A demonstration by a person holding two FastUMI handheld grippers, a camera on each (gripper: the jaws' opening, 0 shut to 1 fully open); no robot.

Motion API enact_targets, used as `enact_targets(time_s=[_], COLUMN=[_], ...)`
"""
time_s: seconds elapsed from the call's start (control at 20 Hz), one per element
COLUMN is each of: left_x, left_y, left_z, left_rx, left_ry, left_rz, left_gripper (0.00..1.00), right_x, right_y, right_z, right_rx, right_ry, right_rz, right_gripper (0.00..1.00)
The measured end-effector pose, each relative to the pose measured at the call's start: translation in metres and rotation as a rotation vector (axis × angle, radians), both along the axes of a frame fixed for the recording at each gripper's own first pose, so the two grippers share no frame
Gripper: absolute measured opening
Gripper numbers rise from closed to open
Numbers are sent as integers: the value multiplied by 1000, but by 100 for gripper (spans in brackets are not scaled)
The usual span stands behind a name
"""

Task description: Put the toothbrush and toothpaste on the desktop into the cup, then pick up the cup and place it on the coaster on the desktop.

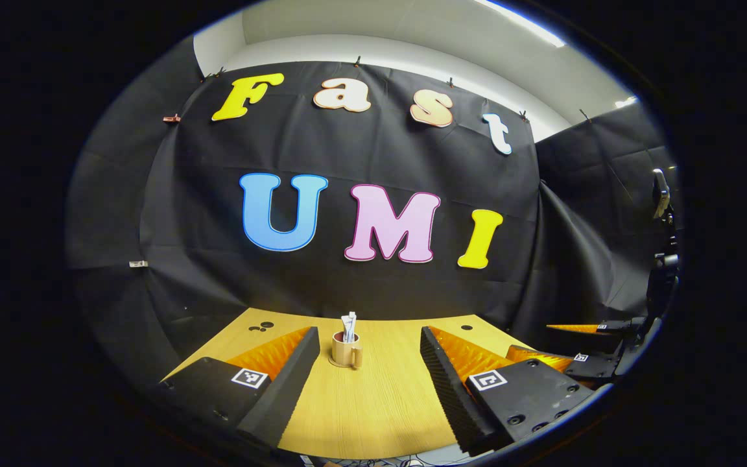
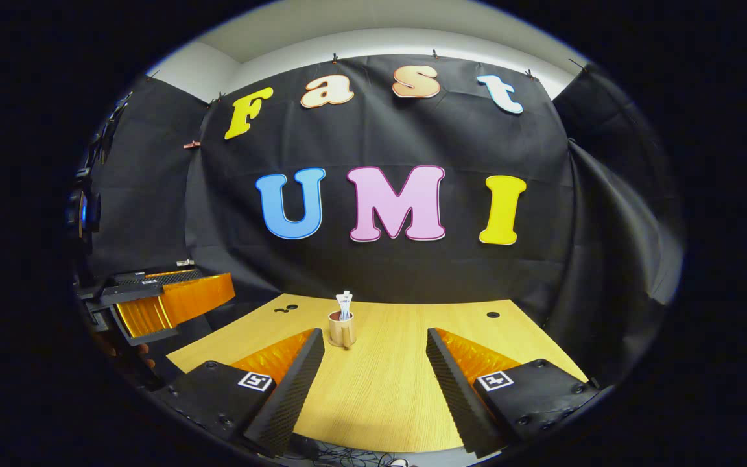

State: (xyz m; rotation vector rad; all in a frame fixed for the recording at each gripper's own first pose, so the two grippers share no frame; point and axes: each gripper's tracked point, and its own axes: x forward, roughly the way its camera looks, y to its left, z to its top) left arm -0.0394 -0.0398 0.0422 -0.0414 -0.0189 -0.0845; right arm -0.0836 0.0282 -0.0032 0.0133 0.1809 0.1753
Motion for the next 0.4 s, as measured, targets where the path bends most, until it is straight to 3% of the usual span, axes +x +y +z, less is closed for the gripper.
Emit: enact_targets(time_s=[0.4], left_x=[-3], left_y=[12], left_z=[-13], left_rx=[3], left_ry=[26], left_rz=[33], left_gripper=[97], right_x=[-3], right_y=[14], right_z=[-6], right_rx=[-10], right_ry=[13], right_rz=[42], right_gripper=[97])
